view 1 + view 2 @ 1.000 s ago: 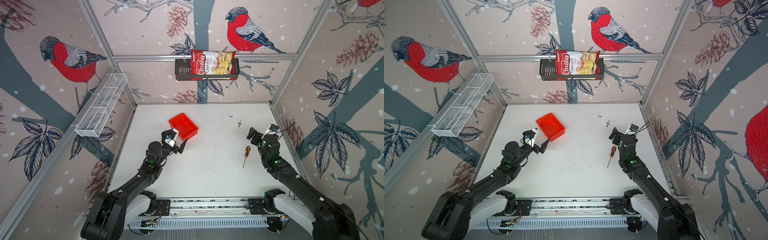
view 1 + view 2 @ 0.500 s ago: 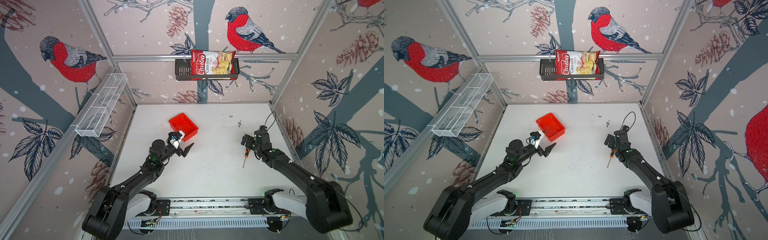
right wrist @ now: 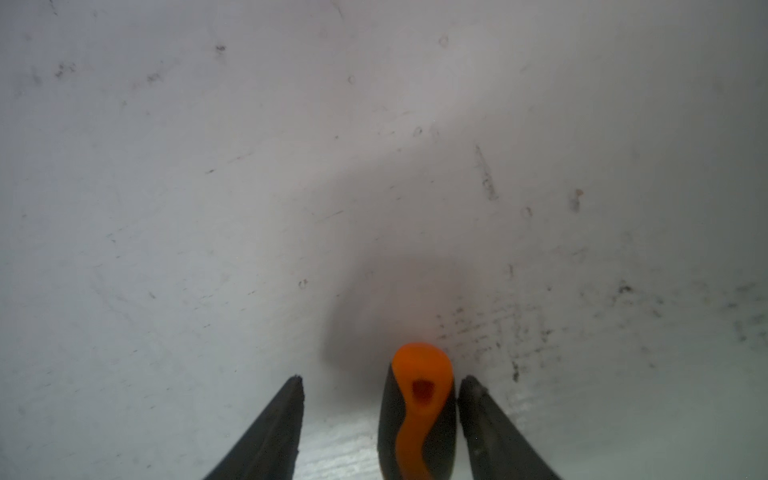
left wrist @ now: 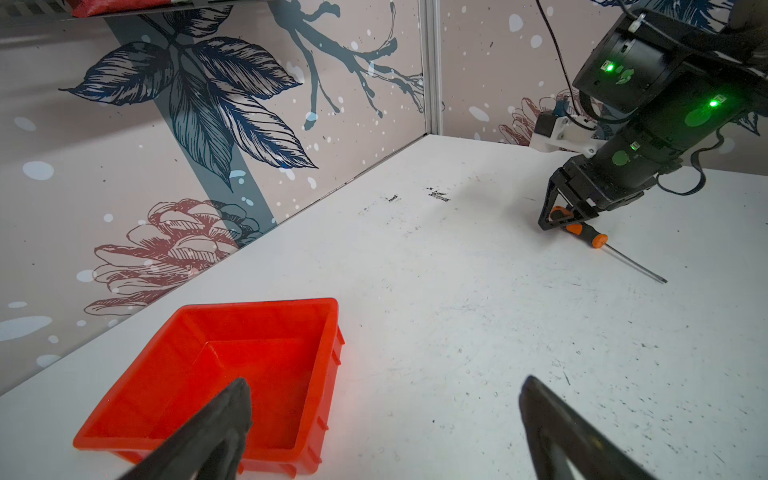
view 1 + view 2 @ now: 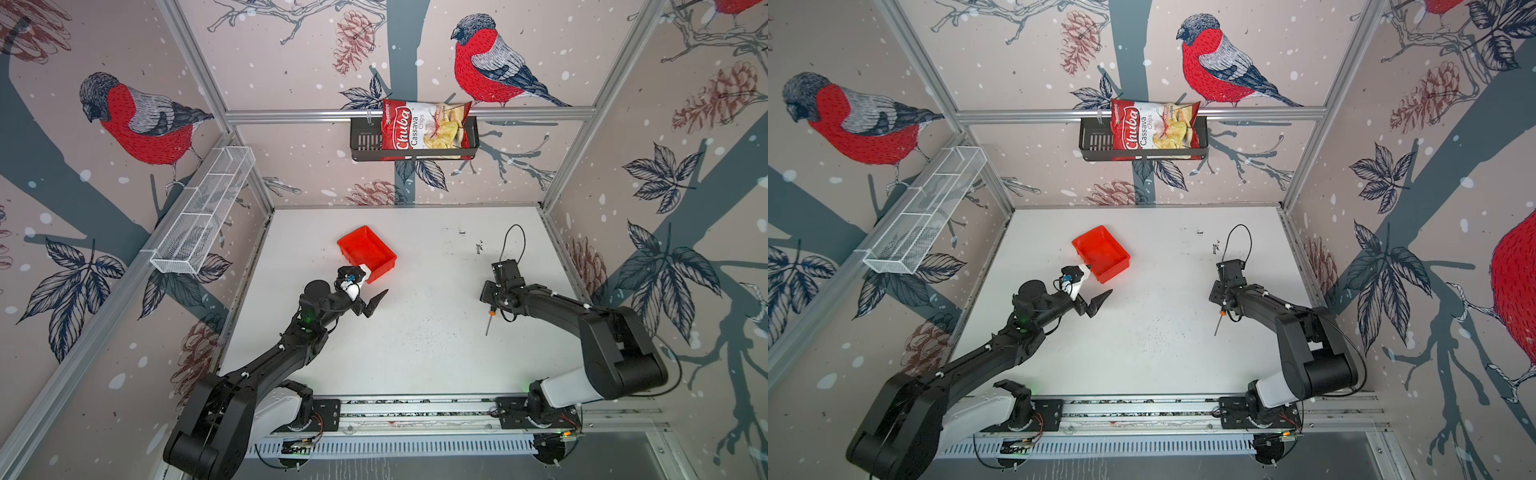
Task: Put the screwdriver in the bin
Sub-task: 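Lower the right gripper onto the screwdriver while the left gripper nears the bin, then close the right gripper on the orange handle and lift the screwdriver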
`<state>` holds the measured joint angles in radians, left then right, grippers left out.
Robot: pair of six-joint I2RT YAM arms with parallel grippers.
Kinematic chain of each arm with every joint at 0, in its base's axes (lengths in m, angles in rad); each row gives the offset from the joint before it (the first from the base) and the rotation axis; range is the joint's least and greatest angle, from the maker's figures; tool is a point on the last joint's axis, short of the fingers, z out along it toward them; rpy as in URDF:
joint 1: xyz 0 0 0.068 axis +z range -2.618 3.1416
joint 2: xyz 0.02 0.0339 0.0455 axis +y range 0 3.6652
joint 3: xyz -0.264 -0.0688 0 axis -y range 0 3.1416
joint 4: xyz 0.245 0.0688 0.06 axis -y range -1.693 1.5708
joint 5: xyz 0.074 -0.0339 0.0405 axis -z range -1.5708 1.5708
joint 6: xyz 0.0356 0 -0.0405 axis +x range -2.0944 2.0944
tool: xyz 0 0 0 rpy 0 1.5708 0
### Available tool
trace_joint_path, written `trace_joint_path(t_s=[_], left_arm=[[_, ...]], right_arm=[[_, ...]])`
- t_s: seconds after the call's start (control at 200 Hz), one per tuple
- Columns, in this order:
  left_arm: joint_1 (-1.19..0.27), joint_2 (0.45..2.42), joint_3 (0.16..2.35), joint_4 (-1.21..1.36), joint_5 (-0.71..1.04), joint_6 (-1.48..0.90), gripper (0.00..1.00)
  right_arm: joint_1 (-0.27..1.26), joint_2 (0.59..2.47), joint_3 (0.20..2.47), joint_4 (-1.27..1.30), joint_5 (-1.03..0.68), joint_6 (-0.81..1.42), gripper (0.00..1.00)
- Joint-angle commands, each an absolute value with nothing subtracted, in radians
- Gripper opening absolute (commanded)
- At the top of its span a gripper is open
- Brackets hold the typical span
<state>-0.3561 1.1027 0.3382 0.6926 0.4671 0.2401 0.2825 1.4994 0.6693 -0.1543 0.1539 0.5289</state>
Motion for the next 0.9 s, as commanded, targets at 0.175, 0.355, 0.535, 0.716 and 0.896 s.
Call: trace_joint_path(t_s=[0.175, 0.355, 0.535, 0.716, 0.896], left_arm=[[-0.357, 1.097, 0.334, 0.703, 0.468, 0.252, 0.99], [-0.357, 1.099, 0.335, 0.707, 0.467, 0.252, 0.99], [-0.357, 1.108, 0.337, 0.719, 0.470, 0.244, 0.99], [-0.357, 1.115, 0.340, 0.724, 0.473, 0.238, 0.99], [-0.358, 1.127, 0.362, 0.722, 0.459, 0.195, 0.99]], right_arm=[[0.285, 1.516, 0.678, -0.177, 0.161, 0.531, 0.44], [0.285, 1.509, 0.678, -0.176, 0.169, 0.533, 0.36], [0.284, 1.503, 0.680, -0.173, 0.164, 0.528, 0.31], [0.284, 1.498, 0.683, -0.173, 0.164, 0.528, 0.24], [0.285, 1.468, 0.695, -0.168, 0.171, 0.517, 0.21]])
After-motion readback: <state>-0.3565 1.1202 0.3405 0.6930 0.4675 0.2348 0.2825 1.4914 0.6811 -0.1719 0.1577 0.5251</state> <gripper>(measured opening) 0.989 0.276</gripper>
